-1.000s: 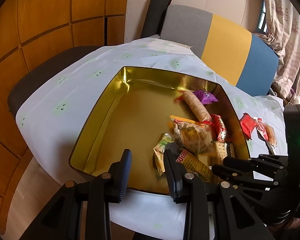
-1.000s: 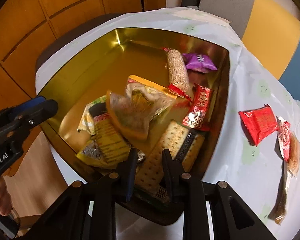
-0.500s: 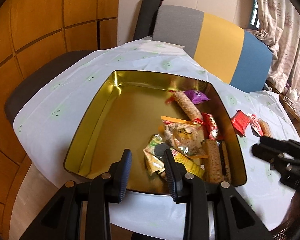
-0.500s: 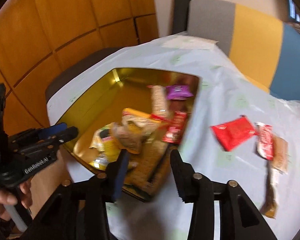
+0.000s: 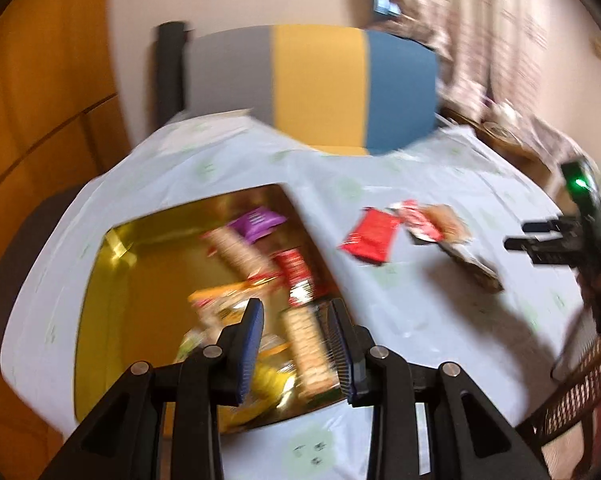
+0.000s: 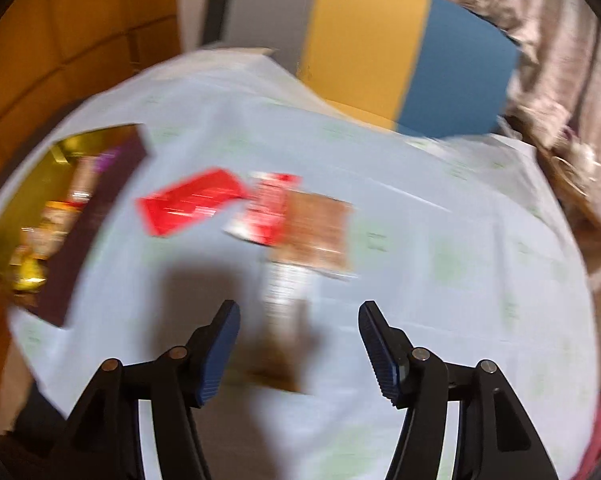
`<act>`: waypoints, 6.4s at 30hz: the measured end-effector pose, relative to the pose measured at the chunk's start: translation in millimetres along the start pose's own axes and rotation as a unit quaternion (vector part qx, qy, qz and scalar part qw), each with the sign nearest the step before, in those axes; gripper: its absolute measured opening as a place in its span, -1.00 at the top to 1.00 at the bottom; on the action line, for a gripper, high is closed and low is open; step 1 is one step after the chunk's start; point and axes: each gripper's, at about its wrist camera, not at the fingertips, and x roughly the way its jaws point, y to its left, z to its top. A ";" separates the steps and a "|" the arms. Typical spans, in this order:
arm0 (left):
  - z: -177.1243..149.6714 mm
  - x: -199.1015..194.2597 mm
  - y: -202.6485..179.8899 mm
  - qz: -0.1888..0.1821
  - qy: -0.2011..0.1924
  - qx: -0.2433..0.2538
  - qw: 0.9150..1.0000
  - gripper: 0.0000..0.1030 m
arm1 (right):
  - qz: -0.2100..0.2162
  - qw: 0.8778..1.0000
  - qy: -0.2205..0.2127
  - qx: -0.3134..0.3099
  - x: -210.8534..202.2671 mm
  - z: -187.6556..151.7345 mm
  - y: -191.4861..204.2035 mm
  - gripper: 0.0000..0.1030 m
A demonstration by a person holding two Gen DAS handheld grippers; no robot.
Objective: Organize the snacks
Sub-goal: 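Grasp the red printed cake pack with the left tool, then hold the red cake pack in the left tool while the right tool grasps the red-white candy, then carry the red cake pack into the gold tray and open the left tool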
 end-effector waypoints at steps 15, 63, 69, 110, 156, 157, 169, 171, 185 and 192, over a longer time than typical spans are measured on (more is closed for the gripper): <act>80.8 130.6 -82.6 -0.058 0.129 0.083 0.986 0.35 | 0.011 0.991 0.004 0.135 22.3 -8.6 -89.9 -0.31; -45.2 96.7 -129.4 -0.042 0.079 0.062 0.994 0.06 | 0.081 0.989 -0.003 0.128 17.1 4.0 -49.7 0.21; -45.8 100.3 -129.6 -0.044 0.065 0.070 0.994 0.05 | 0.121 0.987 0.002 0.107 40.9 45.6 -3.8 0.47; -51.3 90.7 -124.6 -0.057 0.045 0.043 0.996 0.05 | 0.181 0.979 0.079 -0.042 62.6 41.9 71.6 0.47; -9.5 -0.8 -33.7 -0.033 -0.018 -0.071 0.997 0.12 | 0.106 0.994 -0.023 0.014 31.7 -79.7 81.7 0.43; -10.4 -1.2 -21.4 -0.031 -0.016 -0.089 0.995 0.12 | 0.104 0.994 -0.024 0.014 30.2 -80.2 82.3 0.43; -23.7 16.3 115.3 0.012 0.013 -0.280 0.960 0.12 | 0.108 0.993 -0.029 0.028 27.1 -82.3 80.8 0.42; -20.6 26.4 125.0 0.011 0.021 -0.293 0.956 0.12 | 0.109 0.993 -0.029 0.029 27.2 -82.2 80.2 0.41; 7.2 118.4 154.4 0.006 0.102 -0.347 0.932 0.10 | 0.110 0.993 -0.026 0.034 27.2 -81.8 79.6 0.41; -1.9 102.1 155.2 0.036 0.087 -0.346 0.934 0.10 | 0.107 0.993 -0.026 0.035 27.8 -81.1 80.4 0.41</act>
